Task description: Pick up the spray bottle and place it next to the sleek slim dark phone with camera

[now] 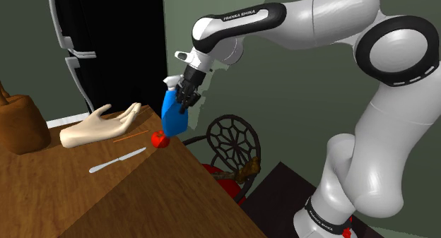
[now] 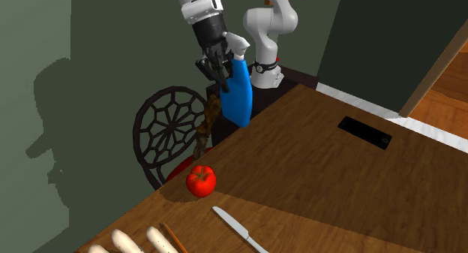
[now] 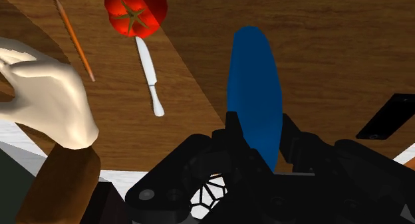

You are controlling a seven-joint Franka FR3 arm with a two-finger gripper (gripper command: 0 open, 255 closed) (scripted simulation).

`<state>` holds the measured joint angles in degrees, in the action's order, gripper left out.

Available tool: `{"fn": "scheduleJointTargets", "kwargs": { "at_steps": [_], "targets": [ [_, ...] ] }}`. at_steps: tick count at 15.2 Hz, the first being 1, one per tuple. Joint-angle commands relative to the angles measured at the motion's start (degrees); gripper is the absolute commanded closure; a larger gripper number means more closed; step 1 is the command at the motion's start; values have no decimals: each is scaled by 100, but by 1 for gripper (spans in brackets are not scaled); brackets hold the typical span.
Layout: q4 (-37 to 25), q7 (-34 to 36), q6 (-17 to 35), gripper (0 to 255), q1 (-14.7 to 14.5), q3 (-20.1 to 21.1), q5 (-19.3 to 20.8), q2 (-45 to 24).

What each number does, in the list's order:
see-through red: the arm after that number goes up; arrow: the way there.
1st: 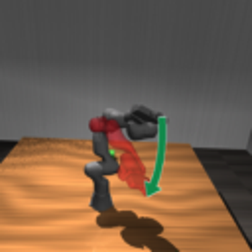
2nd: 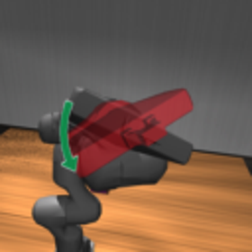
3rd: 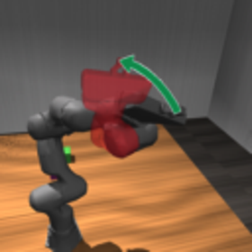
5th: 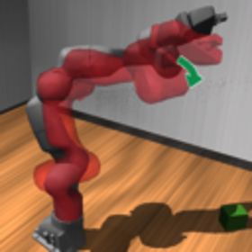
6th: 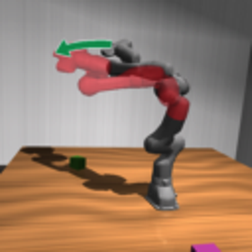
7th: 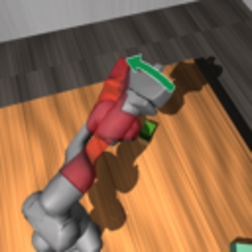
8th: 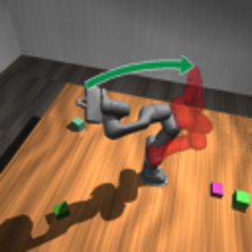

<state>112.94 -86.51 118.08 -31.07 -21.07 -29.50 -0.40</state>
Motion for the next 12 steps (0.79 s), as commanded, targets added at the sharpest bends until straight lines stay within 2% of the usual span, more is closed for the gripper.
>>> {"fn": "scheduleJointTargets", "kwargs": {
  "at_steps": [1,12],
  "targets": [
    [-110,88,-117,255,-4,3,48,31],
    [-786,473,-825,255,15,-14,254,155]
  ]
}}
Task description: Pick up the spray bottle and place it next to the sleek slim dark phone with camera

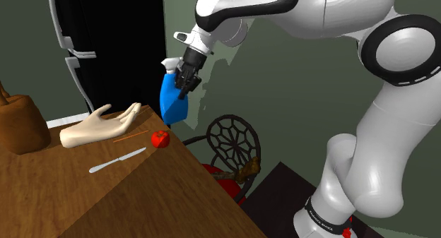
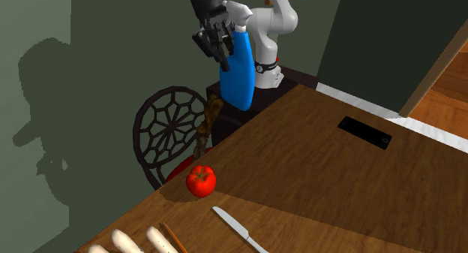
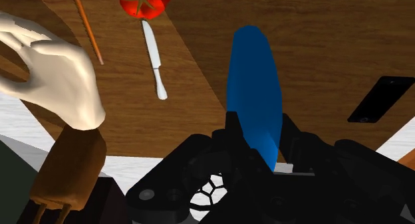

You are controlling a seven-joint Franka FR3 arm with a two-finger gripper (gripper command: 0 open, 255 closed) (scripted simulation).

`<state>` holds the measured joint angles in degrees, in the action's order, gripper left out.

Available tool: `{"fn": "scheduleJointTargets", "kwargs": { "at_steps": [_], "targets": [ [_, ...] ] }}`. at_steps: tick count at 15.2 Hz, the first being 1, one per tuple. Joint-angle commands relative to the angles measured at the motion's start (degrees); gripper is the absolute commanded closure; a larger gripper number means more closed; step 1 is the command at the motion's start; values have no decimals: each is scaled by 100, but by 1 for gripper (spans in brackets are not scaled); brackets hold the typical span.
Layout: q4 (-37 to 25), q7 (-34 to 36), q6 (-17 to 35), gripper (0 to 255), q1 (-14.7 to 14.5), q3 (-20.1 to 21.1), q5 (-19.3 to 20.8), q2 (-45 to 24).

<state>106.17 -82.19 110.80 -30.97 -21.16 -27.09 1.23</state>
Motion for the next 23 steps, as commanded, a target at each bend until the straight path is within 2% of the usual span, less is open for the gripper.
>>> {"fn": "scheduleJointTargets", "kwargs": {
  "at_steps": [1,13,23],
  "targets": [
    [-179,72,-163,255,7,-7,27,-4],
    [-1113,411,-982,255,40,-42,105,-63],
    [266,1741,-97,255,-554,850,549,1089]
  ]
}}
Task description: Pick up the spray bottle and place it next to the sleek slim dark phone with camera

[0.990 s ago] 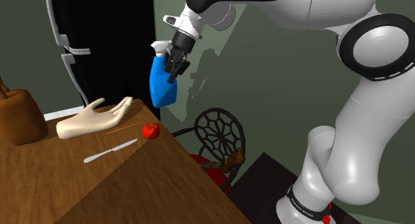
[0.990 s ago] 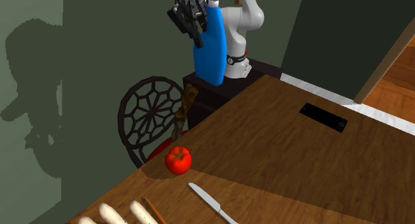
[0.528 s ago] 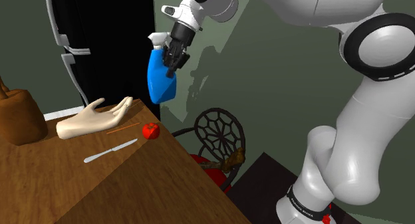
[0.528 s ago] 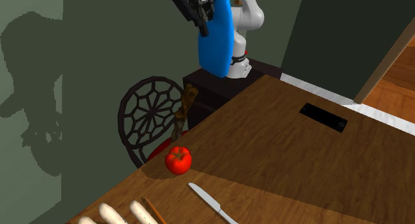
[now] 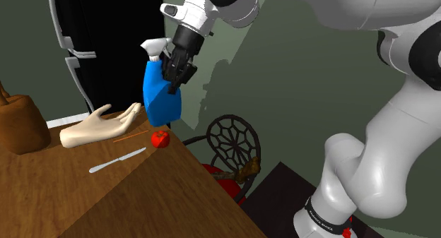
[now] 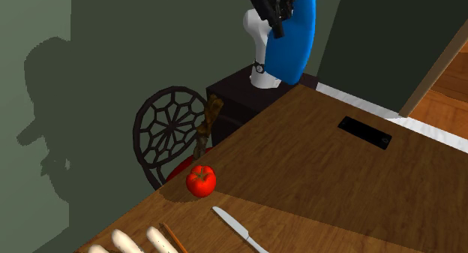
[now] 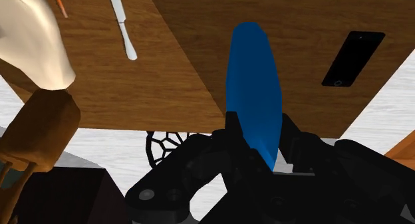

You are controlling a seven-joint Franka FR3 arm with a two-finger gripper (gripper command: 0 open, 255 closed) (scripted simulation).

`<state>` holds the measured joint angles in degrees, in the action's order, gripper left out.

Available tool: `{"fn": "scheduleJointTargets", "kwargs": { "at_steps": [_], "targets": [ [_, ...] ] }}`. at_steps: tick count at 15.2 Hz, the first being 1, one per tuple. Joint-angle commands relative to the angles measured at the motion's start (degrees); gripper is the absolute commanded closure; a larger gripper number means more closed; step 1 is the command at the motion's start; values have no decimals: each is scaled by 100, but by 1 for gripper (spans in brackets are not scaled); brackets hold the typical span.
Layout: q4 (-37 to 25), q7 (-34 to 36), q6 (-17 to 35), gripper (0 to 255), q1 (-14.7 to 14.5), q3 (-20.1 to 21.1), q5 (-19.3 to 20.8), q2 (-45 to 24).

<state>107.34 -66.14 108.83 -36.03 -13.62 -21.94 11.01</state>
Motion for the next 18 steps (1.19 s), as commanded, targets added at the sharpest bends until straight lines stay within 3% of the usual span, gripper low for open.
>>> {"fn": "scheduleJointTargets", "kwargs": {
  "at_steps": [1,9,18],
  "targets": [
    [245,272,173,255,-97,193,58,189],
    [761,1365,691,255,-466,991,187,592],
    [828,2639,1170,255,-852,1915,337,579]
  ]
}}
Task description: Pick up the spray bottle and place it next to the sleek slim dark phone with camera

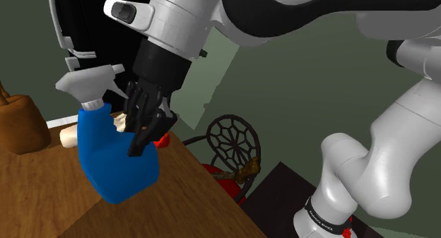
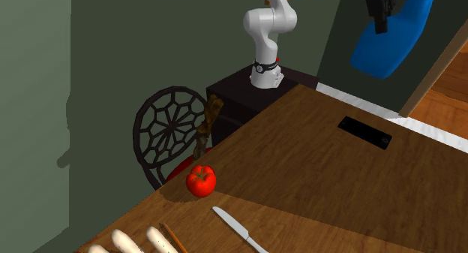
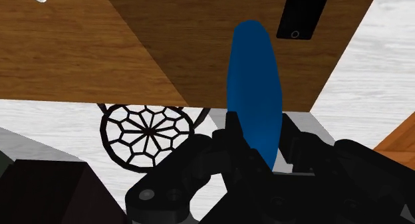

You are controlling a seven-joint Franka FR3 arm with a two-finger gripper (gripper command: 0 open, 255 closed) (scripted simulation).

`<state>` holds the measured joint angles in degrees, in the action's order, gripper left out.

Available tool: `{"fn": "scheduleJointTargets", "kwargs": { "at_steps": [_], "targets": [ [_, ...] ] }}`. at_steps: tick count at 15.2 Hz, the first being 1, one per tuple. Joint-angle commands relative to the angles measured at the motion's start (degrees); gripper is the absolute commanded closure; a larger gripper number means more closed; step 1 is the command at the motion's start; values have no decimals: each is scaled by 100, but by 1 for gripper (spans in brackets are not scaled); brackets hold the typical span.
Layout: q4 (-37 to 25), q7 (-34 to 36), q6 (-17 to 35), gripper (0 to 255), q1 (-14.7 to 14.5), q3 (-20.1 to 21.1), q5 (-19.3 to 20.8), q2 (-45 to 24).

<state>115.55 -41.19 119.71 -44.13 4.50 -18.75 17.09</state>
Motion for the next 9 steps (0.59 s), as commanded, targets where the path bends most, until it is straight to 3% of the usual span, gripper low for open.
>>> {"fn": "scheduleJointTargets", "kwargs": {
  "at_steps": [1,5,9],
  "targets": [
    [-19,291,128,255,-82,207,45,-61],
    [-200,929,308,255,-241,647,201,-259],
    [111,852,606,255,-258,658,149,-253]
  ]
}}
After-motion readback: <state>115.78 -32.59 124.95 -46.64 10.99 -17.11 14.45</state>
